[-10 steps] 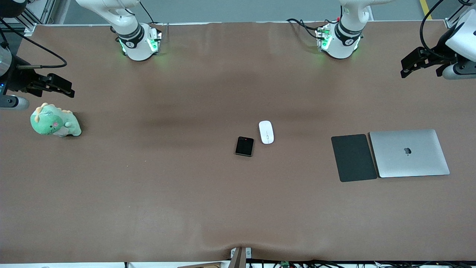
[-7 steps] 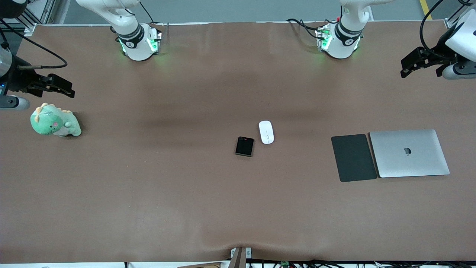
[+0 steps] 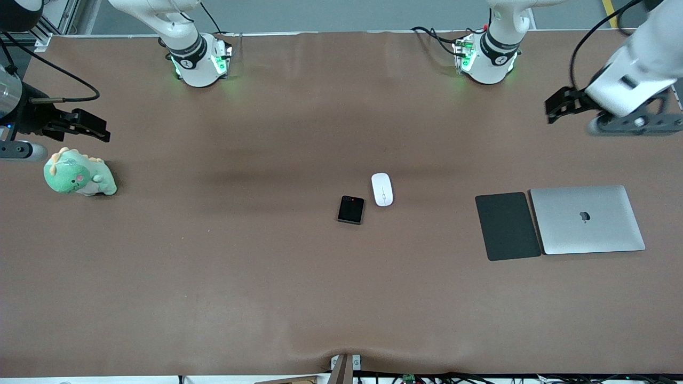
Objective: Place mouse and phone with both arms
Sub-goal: 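Move the left gripper over the white mouse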
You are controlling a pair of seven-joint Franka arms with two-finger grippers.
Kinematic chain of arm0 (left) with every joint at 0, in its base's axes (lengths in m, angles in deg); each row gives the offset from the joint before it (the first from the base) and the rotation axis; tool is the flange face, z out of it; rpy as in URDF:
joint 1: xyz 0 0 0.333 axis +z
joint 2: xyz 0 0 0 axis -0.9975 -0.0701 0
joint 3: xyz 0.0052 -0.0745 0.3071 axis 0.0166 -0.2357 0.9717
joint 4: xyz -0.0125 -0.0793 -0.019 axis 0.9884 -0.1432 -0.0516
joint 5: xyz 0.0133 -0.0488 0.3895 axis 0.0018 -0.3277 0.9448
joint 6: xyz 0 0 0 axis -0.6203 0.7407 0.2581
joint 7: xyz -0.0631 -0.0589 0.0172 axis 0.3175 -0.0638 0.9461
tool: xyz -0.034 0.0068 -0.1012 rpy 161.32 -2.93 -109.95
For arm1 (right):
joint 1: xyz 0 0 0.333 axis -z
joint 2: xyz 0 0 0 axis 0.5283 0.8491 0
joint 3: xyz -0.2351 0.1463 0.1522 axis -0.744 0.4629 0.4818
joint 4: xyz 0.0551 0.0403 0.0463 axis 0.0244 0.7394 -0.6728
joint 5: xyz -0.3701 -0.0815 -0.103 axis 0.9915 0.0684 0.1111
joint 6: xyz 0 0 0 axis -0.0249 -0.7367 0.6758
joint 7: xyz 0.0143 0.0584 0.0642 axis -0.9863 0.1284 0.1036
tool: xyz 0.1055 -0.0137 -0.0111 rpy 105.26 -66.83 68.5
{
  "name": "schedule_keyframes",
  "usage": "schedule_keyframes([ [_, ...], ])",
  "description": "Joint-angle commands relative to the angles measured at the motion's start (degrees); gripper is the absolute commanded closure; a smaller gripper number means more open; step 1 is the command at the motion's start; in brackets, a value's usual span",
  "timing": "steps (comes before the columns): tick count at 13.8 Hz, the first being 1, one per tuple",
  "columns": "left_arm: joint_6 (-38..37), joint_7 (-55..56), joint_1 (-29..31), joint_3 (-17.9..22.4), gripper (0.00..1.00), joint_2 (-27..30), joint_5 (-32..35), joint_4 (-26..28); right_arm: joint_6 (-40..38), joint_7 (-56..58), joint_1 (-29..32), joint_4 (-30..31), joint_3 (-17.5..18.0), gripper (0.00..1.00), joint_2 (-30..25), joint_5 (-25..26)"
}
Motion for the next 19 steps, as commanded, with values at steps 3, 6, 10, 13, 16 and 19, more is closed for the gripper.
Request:
schedule_keyframes([
  [3, 13.72, 6.07, -0.44, -5.39, 0.00, -5.43, -0.08, 7.78, -0.94, -0.88, -0.39, -1.12, 0.53, 0.00, 0.34, 0.66],
  [6, 30.85, 17.57, -3.42, -9.00, 0.00, -9.55, -0.61, 17.55, -1.55, -0.79, -0.83, -1.21, 0.62, 0.00, 0.25, 0.49],
  [10, 44.32, 31.89, -11.94, -9.01, 0.00, -20.44, 0.62, 18.19, -1.29, -0.43, -0.31, -1.39, 0.44, 0.00, 0.60, 0.22],
  [13, 50.23, 42.10, -16.96, -8.83, 0.00, -25.63, 3.68, 17.49, -1.73, -0.61, -0.14, -1.12, 0.35, 0.00, 0.60, 0.31],
  [16, 51.12, 51.85, -20.47, -8.83, 0.00, -31.87, 9.39, 13.81, -1.73, -0.17, 0.84, -0.95, 0.27, 0.00, 0.78, 0.22],
  [19, 51.12, 58.20, -21.45, -8.65, 0.00, -36.71, 16.86, 9.06, -1.91, -0.53, 0.48, -0.95, 0.35, 0.00, 1.13, 0.22],
])
